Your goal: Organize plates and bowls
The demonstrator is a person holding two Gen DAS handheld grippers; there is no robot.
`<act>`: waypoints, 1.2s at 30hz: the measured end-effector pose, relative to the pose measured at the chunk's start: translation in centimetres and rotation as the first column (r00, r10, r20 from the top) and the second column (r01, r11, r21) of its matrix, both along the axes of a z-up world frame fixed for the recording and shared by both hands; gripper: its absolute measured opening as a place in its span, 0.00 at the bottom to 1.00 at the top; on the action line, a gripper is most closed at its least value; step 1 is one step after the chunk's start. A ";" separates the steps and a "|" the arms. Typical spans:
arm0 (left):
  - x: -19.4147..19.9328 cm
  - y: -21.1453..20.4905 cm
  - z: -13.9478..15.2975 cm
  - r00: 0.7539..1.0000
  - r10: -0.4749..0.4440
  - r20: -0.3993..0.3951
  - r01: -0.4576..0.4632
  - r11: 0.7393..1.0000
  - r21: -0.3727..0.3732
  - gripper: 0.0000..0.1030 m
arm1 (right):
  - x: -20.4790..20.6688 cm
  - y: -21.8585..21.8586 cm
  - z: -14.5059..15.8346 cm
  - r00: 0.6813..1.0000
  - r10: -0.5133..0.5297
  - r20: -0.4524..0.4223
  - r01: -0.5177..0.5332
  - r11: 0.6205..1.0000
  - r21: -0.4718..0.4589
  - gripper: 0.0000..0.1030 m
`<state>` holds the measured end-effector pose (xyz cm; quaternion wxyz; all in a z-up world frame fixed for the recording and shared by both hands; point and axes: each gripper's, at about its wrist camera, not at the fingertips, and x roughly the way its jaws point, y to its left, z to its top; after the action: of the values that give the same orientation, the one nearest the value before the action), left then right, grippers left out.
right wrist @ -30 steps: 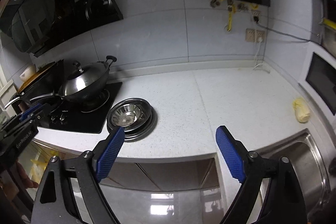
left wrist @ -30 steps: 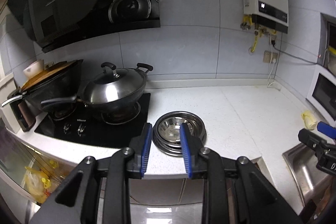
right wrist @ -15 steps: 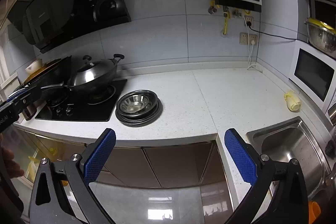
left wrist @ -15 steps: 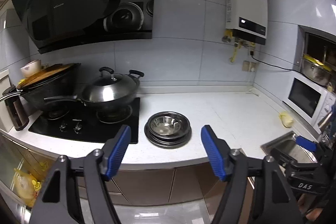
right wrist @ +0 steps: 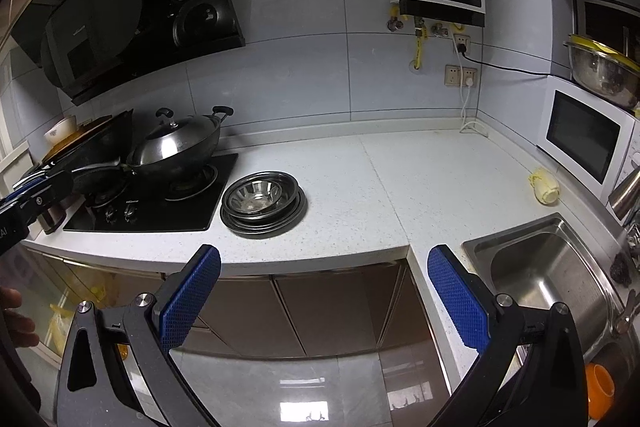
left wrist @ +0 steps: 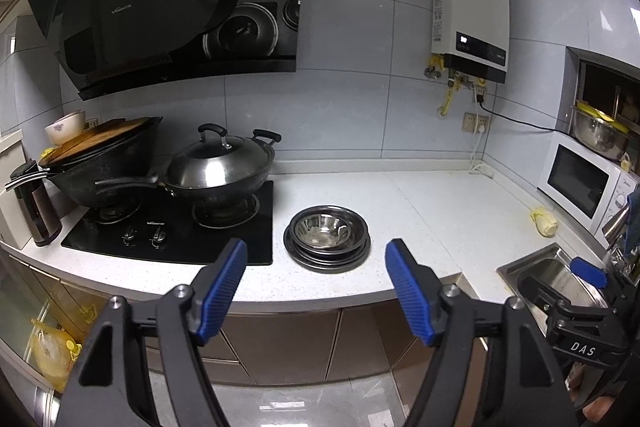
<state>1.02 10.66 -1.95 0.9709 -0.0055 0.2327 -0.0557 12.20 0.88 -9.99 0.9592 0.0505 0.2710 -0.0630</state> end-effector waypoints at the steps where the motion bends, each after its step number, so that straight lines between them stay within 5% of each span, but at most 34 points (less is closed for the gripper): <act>1: 0.0 0.1 0.0 1.000 0.004 0.002 -0.004 1.000 0.000 0.69 | -0.1 0.0 0.0 1.000 -0.003 0.001 0.003 1.000 -0.002 0.99; 17: 0.0 0.0 0.2 0.999 0.037 0.011 -0.038 0.998 0.043 0.69 | -0.4 0.3 0.4 1.000 -0.012 -0.008 0.011 1.000 -0.025 0.99; 23: 0.6 0.9 0.2 0.999 0.034 0.037 -0.034 0.999 -0.007 0.69 | -0.5 -0.4 0.3 1.000 -0.026 -0.015 0.026 0.999 -0.028 0.99; 30: 1.7 -0.3 -0.3 0.991 0.133 0.006 -0.132 0.981 0.140 0.69 | -0.5 -0.9 0.4 0.999 -0.035 -0.010 0.034 0.998 -0.052 0.99; 36: 2.1 -0.2 -0.4 0.994 0.104 -0.034 -0.100 0.990 0.097 0.69 | -0.4 -0.9 0.5 1.000 -0.029 -0.003 0.029 0.996 -0.080 0.99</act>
<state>3.16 10.42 -2.33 0.9670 0.0276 0.2533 0.0054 11.80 -0.01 -9.48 0.9588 0.0158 0.2695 -0.0879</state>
